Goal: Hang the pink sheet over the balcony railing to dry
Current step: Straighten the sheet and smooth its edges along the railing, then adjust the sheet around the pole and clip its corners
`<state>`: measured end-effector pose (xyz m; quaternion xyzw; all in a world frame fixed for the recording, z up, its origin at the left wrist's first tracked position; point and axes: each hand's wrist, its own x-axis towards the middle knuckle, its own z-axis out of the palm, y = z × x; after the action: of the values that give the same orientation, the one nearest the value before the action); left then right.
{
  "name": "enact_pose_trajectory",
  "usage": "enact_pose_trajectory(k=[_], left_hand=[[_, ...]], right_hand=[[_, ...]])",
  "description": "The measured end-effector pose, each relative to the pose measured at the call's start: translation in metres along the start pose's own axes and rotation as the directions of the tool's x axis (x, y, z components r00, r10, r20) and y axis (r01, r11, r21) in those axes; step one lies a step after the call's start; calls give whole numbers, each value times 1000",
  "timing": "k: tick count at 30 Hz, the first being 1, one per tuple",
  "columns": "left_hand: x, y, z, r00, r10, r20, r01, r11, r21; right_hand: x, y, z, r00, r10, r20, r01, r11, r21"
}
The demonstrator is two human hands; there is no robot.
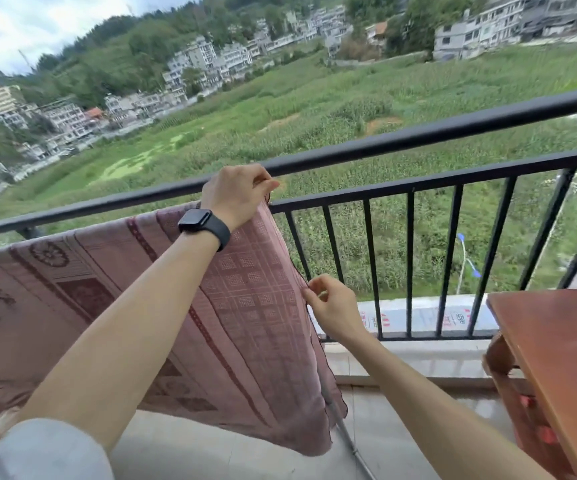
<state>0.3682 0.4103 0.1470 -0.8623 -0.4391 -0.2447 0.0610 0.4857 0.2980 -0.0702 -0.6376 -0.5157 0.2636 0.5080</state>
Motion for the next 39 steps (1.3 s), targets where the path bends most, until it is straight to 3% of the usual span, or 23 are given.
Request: enact_pose_trajectory(k=[4,7,12,15,18,22,25,27,32,39], left_hand=[[6,8,5,999,-22,-26,22,1000,1],[-1,10,7,999,16,-27,-13,994,112],[-16,29,17,950,262,-170,-221,948,228],[-34,53,48,906,399,-143,-357,900,249],[-60,83,98,898,438,-36,-430,893,134],[-89,133,179,889,425,172,-409,904,-123],[-110,189,227,785,505,359,-434,862,-263],[-124,232,250,711,573,408,-458,817,-350],[-156,338,294,536,707,461,-501,706,-501],[-204,481,353,316,729,607,-525,667,-528]], right_hand=[[11,4,6,995,44,93,-46,999,25],[14,13,2,994,31,107,-25,998,-55],[3,28,-35,999,39,31,-38,999,-18],[-23,48,-80,997,60,-55,-63,997,-52],[-59,70,-134,980,96,-176,-123,981,-149],[-114,91,-193,921,99,-377,-247,896,-369],[-159,101,-230,864,94,-495,-365,795,-485],[-190,110,-252,818,134,-560,-460,737,-495],[-259,148,-303,687,254,-681,-652,630,-422],[-344,228,-376,529,479,-701,-826,479,-296]])
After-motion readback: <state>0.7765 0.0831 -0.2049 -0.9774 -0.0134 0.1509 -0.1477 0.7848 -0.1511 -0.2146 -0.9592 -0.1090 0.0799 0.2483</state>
